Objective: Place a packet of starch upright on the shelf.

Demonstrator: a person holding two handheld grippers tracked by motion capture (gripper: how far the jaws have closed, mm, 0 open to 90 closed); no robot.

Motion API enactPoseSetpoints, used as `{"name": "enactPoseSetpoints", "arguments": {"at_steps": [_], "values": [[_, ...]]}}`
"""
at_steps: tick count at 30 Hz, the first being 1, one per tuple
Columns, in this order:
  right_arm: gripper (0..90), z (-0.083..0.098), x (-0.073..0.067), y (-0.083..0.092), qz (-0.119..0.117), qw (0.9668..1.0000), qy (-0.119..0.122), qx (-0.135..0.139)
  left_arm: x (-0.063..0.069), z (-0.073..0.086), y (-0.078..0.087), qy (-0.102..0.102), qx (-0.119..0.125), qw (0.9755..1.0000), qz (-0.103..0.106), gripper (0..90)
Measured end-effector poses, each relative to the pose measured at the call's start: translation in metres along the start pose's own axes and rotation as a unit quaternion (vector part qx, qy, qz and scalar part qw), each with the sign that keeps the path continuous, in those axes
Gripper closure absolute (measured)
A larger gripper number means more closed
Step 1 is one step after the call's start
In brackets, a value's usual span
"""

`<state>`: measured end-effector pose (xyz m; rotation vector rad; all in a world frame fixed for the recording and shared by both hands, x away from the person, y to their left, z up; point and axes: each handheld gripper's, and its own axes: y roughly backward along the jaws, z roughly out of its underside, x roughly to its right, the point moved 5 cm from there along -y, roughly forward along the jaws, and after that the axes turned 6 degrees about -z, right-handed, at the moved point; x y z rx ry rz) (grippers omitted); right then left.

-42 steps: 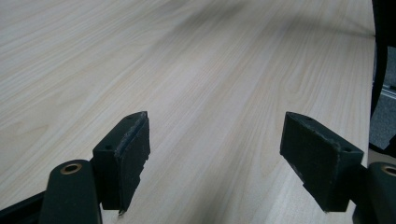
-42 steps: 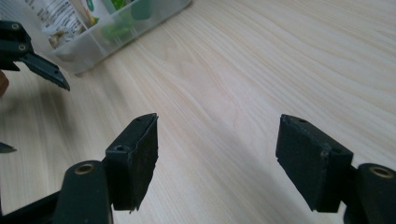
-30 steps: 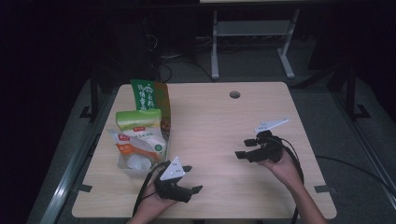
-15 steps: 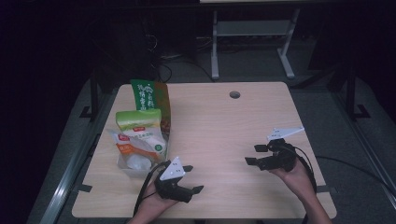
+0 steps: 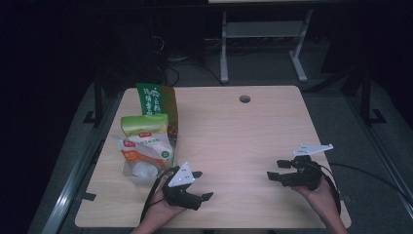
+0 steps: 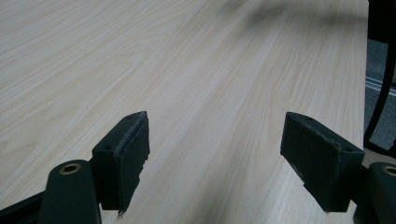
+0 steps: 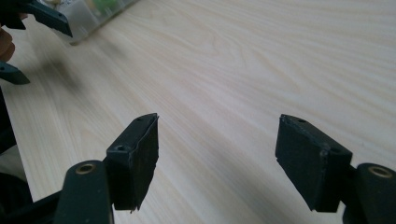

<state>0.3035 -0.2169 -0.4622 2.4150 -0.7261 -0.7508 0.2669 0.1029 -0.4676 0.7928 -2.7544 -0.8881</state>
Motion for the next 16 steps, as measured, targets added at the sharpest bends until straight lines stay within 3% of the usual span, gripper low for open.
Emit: {"name": "enactPoseSetpoints", "arguments": {"at_steps": [16], "values": [[28.8, 0.026, 0.001, 0.008, 0.008, 0.9999, -0.011, 0.008, 0.002, 0.002, -0.001, -0.001, -0.004, 1.0000, 0.002, 23.6]]}}
